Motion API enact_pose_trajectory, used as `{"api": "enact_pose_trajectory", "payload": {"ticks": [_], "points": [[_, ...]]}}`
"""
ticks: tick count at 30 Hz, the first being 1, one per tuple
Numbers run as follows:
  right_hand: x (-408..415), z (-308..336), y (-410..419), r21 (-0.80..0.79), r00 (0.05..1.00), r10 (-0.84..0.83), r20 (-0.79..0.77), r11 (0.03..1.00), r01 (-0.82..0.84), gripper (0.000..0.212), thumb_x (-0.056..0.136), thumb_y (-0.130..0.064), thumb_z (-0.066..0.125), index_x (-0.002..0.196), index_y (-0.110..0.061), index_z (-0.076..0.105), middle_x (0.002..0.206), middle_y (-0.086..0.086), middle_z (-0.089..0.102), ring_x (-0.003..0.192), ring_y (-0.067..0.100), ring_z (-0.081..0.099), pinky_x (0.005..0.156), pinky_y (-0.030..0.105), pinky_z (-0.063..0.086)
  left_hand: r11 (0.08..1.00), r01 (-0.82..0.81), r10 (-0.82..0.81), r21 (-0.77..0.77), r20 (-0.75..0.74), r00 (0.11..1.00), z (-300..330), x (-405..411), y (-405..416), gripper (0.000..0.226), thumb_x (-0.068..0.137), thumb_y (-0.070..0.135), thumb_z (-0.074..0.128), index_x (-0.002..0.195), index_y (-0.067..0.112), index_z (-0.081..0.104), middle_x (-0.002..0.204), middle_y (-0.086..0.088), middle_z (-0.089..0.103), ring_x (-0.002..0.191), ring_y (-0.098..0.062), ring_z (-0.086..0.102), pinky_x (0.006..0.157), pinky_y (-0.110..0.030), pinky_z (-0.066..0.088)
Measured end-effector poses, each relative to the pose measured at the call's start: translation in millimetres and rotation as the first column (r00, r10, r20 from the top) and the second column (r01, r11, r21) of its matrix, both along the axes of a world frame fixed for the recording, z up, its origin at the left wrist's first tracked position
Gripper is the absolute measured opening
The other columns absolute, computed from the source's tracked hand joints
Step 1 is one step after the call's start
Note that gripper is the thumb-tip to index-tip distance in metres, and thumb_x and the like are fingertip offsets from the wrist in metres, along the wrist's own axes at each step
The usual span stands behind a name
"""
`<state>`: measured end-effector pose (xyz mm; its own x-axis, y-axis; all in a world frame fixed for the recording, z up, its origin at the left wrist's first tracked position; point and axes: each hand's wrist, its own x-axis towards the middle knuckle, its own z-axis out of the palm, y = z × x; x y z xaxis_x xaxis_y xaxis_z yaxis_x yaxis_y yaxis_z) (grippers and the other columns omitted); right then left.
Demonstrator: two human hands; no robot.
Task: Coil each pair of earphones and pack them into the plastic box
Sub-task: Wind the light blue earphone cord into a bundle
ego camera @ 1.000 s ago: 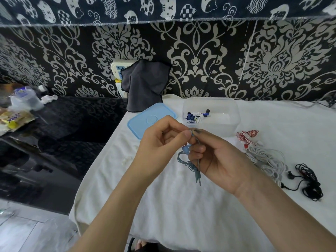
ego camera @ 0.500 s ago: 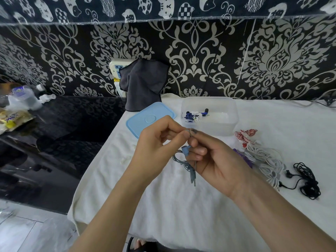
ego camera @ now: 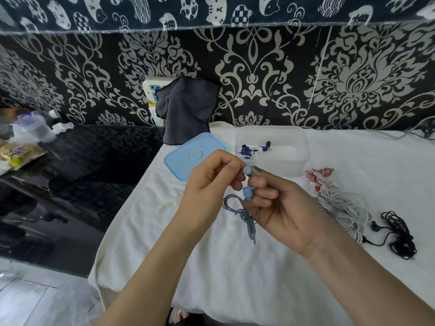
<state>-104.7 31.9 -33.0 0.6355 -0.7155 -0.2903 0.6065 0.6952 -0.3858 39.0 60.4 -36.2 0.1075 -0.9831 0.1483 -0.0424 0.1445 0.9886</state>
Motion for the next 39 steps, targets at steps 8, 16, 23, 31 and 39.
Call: {"api": "enact_pose_trajectory", "payload": {"ticks": [8,16,23,31,39], "points": [[-2,2,-4,-0.022,0.999,0.032,-0.018,0.999,-0.033,0.023,0.084,-0.009,0.057,0.067,-0.005,0.072,0.056,-0.003,0.044,0.038,0.004,0.034,0.041,0.014,0.029,1.000,0.017,-0.016,-0.020,0.057,0.998,4,5,3,0.019,0.091,0.013,0.047,0.091,0.011,0.066,0.079,-0.005,0.062,0.076,-0.019,0.054,0.077,-0.034,0.047],[-5,4,-8,-0.113,0.993,0.008,-0.114,0.993,-0.021,0.016,0.083,-0.012,0.060,0.073,-0.008,0.072,0.058,-0.003,0.045,0.039,0.003,0.034,0.042,0.016,0.029,0.995,0.095,-0.100,0.031,0.247,0.964,-6,7,11,0.021,0.087,0.037,0.055,0.095,0.019,0.063,0.092,-0.011,0.064,0.084,-0.035,0.056,0.078,-0.054,0.047],[-4,0,-7,-0.223,0.978,-0.019,-0.208,0.974,-0.029,0.014,0.086,-0.012,0.058,0.082,-0.007,0.071,0.059,0.000,0.049,0.043,0.005,0.035,0.044,0.017,0.033,0.999,0.042,-0.038,-0.018,0.177,0.984,1,3,10,0.017,0.096,0.029,0.057,0.090,0.013,0.061,0.082,0.001,0.066,0.076,-0.011,0.059,0.074,-0.023,0.049],[1,-2,-4,-0.210,0.987,-0.034,-0.159,0.978,0.000,0.015,0.094,-0.010,0.052,0.083,-0.005,0.061,0.060,0.000,0.050,0.042,0.004,0.038,0.044,0.017,0.035,0.996,0.011,0.004,-0.084,0.175,0.985,1,4,8,0.018,0.093,0.038,0.062,0.089,0.021,0.059,0.085,-0.018,0.072,0.082,-0.045,0.070,0.079,-0.066,0.052],[1,2,2,-0.051,0.999,0.040,-0.012,0.998,-0.041,0.021,0.091,-0.009,0.053,0.073,-0.006,0.063,0.058,-0.001,0.047,0.039,0.005,0.036,0.043,0.016,0.033,0.985,0.017,0.033,-0.172,0.283,0.959,2,3,9,0.007,0.092,0.034,0.061,0.087,0.030,0.057,0.080,0.007,0.066,0.077,-0.014,0.065,0.073,-0.028,0.050]]}}
